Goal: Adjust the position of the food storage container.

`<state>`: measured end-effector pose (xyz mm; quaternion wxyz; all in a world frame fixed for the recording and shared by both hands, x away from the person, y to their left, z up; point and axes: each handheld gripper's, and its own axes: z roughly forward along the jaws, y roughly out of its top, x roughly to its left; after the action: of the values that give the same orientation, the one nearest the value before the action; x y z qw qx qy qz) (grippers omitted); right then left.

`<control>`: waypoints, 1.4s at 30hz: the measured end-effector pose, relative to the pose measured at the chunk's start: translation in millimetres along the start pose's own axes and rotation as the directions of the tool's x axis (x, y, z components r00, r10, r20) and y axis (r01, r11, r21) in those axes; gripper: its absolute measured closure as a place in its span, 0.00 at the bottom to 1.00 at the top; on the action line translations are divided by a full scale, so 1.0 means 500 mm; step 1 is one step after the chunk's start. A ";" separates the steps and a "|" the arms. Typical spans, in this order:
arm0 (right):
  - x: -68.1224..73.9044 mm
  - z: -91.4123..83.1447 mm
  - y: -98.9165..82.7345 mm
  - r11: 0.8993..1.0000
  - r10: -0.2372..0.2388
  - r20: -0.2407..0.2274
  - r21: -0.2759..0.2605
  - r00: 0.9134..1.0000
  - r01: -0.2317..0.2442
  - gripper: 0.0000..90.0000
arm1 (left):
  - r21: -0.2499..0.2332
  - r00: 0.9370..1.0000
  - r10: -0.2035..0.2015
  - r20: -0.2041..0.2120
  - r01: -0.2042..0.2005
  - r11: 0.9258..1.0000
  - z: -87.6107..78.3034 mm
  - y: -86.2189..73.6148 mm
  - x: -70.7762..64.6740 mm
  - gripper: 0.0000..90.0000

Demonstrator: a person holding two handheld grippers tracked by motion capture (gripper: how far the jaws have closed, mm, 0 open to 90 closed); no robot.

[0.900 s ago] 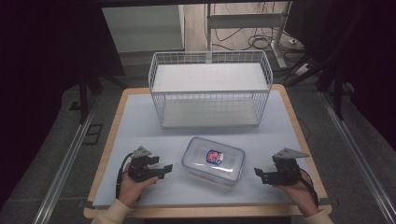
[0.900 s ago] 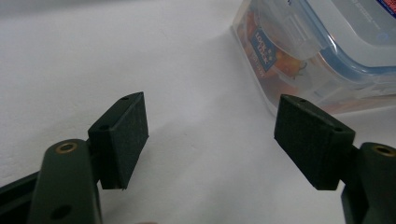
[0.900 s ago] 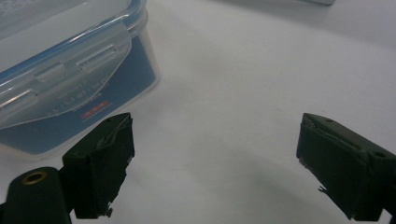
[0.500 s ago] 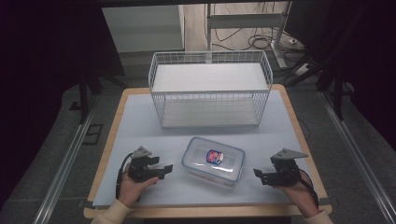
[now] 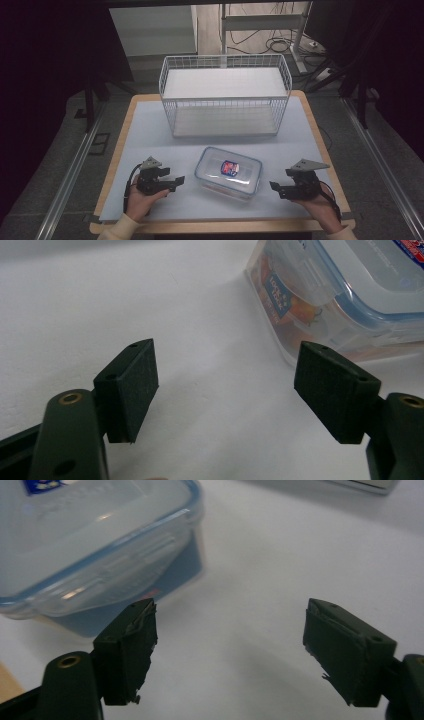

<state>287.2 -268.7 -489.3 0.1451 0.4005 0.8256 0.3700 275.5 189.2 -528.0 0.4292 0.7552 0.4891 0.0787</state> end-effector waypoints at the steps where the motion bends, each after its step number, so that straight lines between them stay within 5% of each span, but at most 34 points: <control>1: 0.003 -0.001 0.002 1.000 -0.002 -0.009 -0.001 1.000 0.002 0.27 | 0.001 1.000 0.000 -0.002 0.000 1.000 0.000 0.000 0.000 0.28; 17: 0.066 -0.035 0.040 0.998 -0.047 -0.137 -0.054 0.990 0.039 0.41 | 0.002 1.000 -0.016 -0.015 0.016 1.000 0.001 0.000 0.002 0.28; 32: 0.168 0.009 0.062 0.983 -0.181 -0.292 -0.035 0.939 0.178 0.97 | 0.013 1.000 -0.018 -0.011 0.018 1.000 0.003 -0.001 0.001 0.28; 39: 0.203 0.041 0.044 0.970 -0.224 -0.333 0.013 0.916 0.242 1.00 | 0.014 1.000 -0.019 -0.010 0.019 1.000 0.004 -0.001 0.003 0.28; 42: 0.210 0.049 0.037 0.965 -0.238 -0.334 0.026 0.912 0.262 1.00 | 0.016 1.000 -0.021 -0.009 0.021 1.000 0.004 -0.002 0.004 0.28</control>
<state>243.6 -168.3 -486.6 0.0376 0.2293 0.8951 0.3805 277.0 189.6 -530.5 0.4218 0.7530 0.4996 0.0739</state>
